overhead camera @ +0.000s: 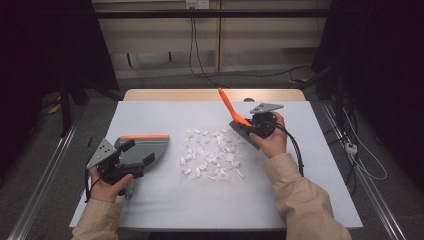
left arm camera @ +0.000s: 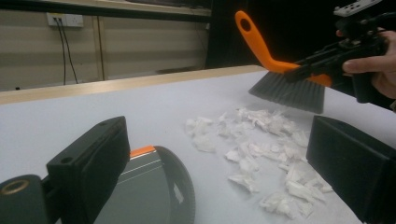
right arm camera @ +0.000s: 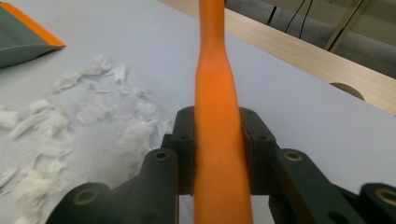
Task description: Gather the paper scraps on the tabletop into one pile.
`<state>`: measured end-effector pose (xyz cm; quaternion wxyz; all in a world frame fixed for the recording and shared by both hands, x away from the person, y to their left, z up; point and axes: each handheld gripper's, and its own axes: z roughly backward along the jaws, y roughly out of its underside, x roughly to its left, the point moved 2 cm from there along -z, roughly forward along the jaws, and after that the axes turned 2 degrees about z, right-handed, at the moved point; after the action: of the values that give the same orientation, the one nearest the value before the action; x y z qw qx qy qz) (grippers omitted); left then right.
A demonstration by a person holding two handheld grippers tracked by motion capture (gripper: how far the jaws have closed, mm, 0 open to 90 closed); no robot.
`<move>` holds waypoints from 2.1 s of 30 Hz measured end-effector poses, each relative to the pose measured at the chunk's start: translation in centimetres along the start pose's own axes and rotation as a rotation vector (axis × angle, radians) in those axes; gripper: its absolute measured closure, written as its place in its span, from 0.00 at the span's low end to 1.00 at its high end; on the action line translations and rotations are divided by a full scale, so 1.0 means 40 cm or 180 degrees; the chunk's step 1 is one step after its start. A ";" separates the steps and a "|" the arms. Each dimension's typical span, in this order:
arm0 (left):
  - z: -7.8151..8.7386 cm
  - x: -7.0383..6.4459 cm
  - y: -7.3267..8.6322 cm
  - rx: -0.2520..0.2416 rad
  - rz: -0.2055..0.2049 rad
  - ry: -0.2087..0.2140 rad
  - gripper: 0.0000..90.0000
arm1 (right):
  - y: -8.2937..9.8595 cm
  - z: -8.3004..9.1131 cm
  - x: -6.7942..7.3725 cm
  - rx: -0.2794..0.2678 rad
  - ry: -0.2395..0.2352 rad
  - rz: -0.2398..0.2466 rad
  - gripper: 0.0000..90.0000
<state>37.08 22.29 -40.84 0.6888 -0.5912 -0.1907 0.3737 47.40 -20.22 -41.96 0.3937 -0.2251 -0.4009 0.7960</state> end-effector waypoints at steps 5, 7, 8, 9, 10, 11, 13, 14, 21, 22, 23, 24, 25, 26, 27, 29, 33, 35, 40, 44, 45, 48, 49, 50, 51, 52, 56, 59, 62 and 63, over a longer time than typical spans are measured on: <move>0.003 0.003 0.000 -0.0011 0.0028 -0.0004 0.07 | -0.013 -0.051 0.003 0.0006 0.0031 0.0010 0.79; 0.004 0.005 -0.001 -0.0019 0.0025 -0.0005 0.07 | -0.020 -0.064 0.003 0.0010 -0.0017 -0.0025 0.79; 0.005 0.006 -0.001 -0.0021 0.0021 -0.0010 0.07 | -0.023 -0.069 0.004 0.0002 -0.0015 -0.0021 0.79; 0.006 0.006 -0.001 -0.0019 0.0021 -0.0008 0.07 | -0.025 -0.072 0.004 -0.0008 0.0031 0.0024 0.79; 0.006 0.006 0.000 -0.0018 0.0022 -0.0015 0.07 | -0.026 -0.076 0.004 0.0015 0.0116 0.0104 0.79; 0.006 0.006 0.000 -0.0020 0.0027 -0.0018 0.07 | -0.025 -0.080 0.002 0.0059 0.0179 0.0157 0.79; 0.007 0.007 0.001 -0.0018 0.0033 -0.0022 0.07 | -0.013 -0.091 -0.002 0.0135 0.0147 0.0212 0.79; 0.007 0.006 0.002 -0.0024 0.0049 -0.0023 0.07 | -0.011 -0.092 -0.001 0.0086 0.0091 0.0188 0.79; 0.006 0.004 0.001 -0.0023 0.0015 -0.0027 0.07 | -0.011 -0.084 0.050 0.0159 -0.0171 0.0295 0.79; 0.006 0.004 0.001 -0.0027 0.0017 -0.0026 0.07 | -0.010 -0.079 0.058 0.0160 -0.0226 0.0311 0.79; 0.005 0.003 0.001 -0.0028 0.0014 -0.0025 0.07 | -0.008 -0.074 0.064 0.0150 -0.0282 0.0302 0.79; 0.006 0.003 0.001 -0.0029 0.0009 -0.0027 0.07 | -0.005 -0.068 0.070 0.0152 -0.0316 0.0323 0.79; 0.006 0.002 0.001 -0.0031 0.0020 -0.0030 0.07 | -0.001 -0.061 0.075 0.0153 -0.0330 0.0361 0.79; 0.006 0.002 0.001 -0.0025 0.0012 -0.0029 0.07 | 0.002 -0.054 0.080 0.0159 -0.0365 0.0370 0.79; 0.007 0.001 0.001 -0.0024 0.0009 -0.0030 0.07 | 0.005 -0.046 0.085 0.0168 -0.0407 0.0386 0.79; 0.007 0.000 0.001 -0.0022 0.0009 -0.0027 0.07 | 0.012 -0.030 0.092 0.0189 -0.0493 0.0419 0.79; 0.006 0.000 0.002 -0.0011 -0.0008 -0.0028 0.07 | 0.012 0.010 0.099 0.0149 -0.0590 0.0444 0.79; 0.006 0.000 0.002 -0.0002 -0.0018 -0.0032 0.07 | 0.004 0.026 0.090 0.0046 -0.0594 0.0387 0.79; 0.005 0.001 0.003 0.0004 -0.0023 -0.0039 0.07 | -0.009 0.029 0.056 -0.0067 -0.0434 0.0264 0.79; 0.005 0.003 0.003 -0.0006 -0.0011 -0.0043 0.07 | -0.009 0.006 0.035 -0.0072 -0.0206 0.0246 0.79; 0.006 0.003 0.003 -0.0007 -0.0005 -0.0046 0.07 | -0.007 -0.002 0.030 -0.0059 -0.0165 0.0246 0.79; 0.006 0.005 0.004 0.0005 -0.0012 -0.0046 0.07 | 0.003 -0.028 0.017 -0.0003 -0.0165 0.0169 0.79; 0.006 0.005 0.004 0.0002 -0.0010 -0.0048 0.07 | 0.007 -0.035 0.017 0.0038 -0.0157 0.0175 0.79; 0.006 0.006 0.004 0.0000 -0.0002 -0.0054 0.07 | 0.012 -0.042 0.018 0.0081 -0.0162 0.0181 0.79; 0.007 0.006 0.004 -0.0005 0.0004 -0.0059 0.07 | 0.015 -0.046 0.020 0.0092 -0.0171 0.0182 0.78; 0.007 0.007 0.004 -0.0006 0.0002 -0.0062 0.07 | 0.014 -0.046 0.021 0.0090 -0.0202 0.0164 0.78; 0.009 0.007 0.004 -0.0002 0.0000 -0.0064 0.07 | 0.001 -0.045 0.024 0.0236 -0.0138 0.0215 0.71; 0.008 0.006 0.005 0.0000 0.0011 -0.0066 0.07 | -0.012 -0.048 0.026 0.0413 -0.0135 0.0148 0.70; 0.007 0.005 0.005 0.0007 -0.0005 -0.0057 0.07 | -0.016 -0.048 0.027 0.0552 -0.0086 0.0167 0.74; 0.007 0.005 0.006 0.0007 -0.0005 -0.0058 0.07 | -0.014 -0.047 0.027 0.0592 -0.0096 0.0160 0.78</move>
<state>36.95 22.65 -41.03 0.6880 -0.5868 -0.1971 0.3787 48.29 -18.26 -42.64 0.3867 -0.1856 -0.3255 0.8427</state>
